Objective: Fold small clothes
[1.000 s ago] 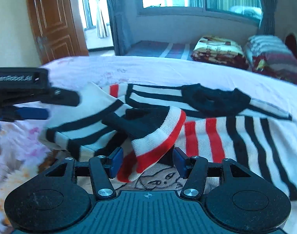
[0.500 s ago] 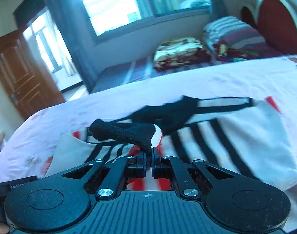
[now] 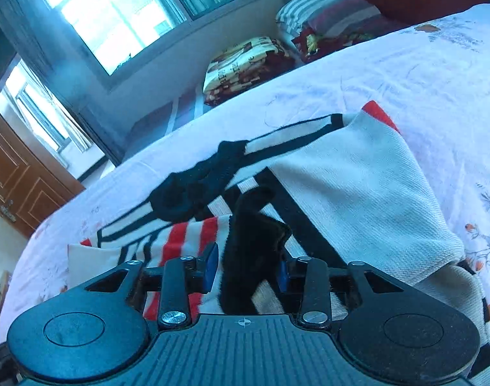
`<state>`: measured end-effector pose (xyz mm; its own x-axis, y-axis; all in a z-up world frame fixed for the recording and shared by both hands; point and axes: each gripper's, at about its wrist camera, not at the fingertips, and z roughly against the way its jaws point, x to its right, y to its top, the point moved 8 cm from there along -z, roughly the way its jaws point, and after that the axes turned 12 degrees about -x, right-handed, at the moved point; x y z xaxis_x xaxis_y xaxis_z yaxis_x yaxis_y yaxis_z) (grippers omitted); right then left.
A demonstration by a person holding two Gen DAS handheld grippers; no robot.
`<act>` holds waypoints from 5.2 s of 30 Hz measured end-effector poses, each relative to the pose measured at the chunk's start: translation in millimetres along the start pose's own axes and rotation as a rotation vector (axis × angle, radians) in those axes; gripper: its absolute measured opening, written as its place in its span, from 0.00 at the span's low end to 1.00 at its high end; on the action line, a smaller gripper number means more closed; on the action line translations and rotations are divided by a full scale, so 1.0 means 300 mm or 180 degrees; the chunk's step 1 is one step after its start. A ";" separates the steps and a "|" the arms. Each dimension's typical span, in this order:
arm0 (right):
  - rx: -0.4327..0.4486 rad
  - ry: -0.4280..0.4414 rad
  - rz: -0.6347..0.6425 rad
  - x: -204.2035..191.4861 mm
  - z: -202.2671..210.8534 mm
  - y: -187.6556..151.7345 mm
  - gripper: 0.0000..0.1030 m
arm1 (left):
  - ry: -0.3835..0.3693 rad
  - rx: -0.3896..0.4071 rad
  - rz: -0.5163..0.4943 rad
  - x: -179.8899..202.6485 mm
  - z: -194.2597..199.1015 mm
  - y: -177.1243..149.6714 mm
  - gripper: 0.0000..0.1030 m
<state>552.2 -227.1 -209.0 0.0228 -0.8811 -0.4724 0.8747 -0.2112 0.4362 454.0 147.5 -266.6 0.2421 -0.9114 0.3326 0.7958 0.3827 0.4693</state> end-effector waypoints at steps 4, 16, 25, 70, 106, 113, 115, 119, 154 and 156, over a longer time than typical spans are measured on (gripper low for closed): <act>0.0016 -0.0017 0.0014 0.020 -0.004 -0.002 0.11 | 0.0017 0.0025 -0.0015 0.002 -0.001 0.001 0.23; -0.0045 0.0037 -0.0062 0.081 -0.004 -0.001 0.07 | 0.0020 -0.0090 -0.0031 0.003 0.008 0.021 0.31; -0.0067 0.0053 -0.0194 0.098 -0.020 0.038 0.50 | -0.0034 -0.0071 0.0132 0.004 -0.005 0.111 0.61; 0.0081 -0.0225 0.0765 -0.078 -0.065 0.027 0.04 | -0.0109 0.0034 -0.0549 0.209 0.010 0.028 0.62; -0.0208 -0.0606 0.1531 -0.042 -0.129 -0.044 0.43 | 0.0254 -0.0048 -0.1039 0.288 -0.052 -0.120 0.66; -0.0154 -0.0269 0.1465 -0.046 0.003 -0.098 0.43 | 0.0282 0.0018 -0.1005 0.347 0.046 -0.152 0.63; -0.0190 -0.0209 0.1552 -0.066 0.021 -0.140 0.43 | 0.0222 -0.0010 -0.1006 0.374 0.073 -0.181 0.64; -0.0292 -0.0048 0.1625 -0.096 0.033 -0.217 0.43 | 0.0079 -0.0136 -0.0976 0.440 0.091 -0.248 0.64; -0.0256 -0.0364 0.1459 -0.098 0.319 -0.663 0.38 | 0.0022 -0.0223 -0.1225 0.378 0.316 -0.627 0.67; -0.0326 -0.0387 0.1523 -0.126 0.295 -0.711 0.38 | 0.0021 -0.0252 -0.1271 0.380 0.304 -0.650 0.67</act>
<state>321.8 -186.1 -216.4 0.3816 -0.9132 -0.1427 0.8232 0.2655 0.5018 275.8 -17.4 -245.8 -0.0911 -0.9871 0.1317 0.8683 -0.0140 0.4959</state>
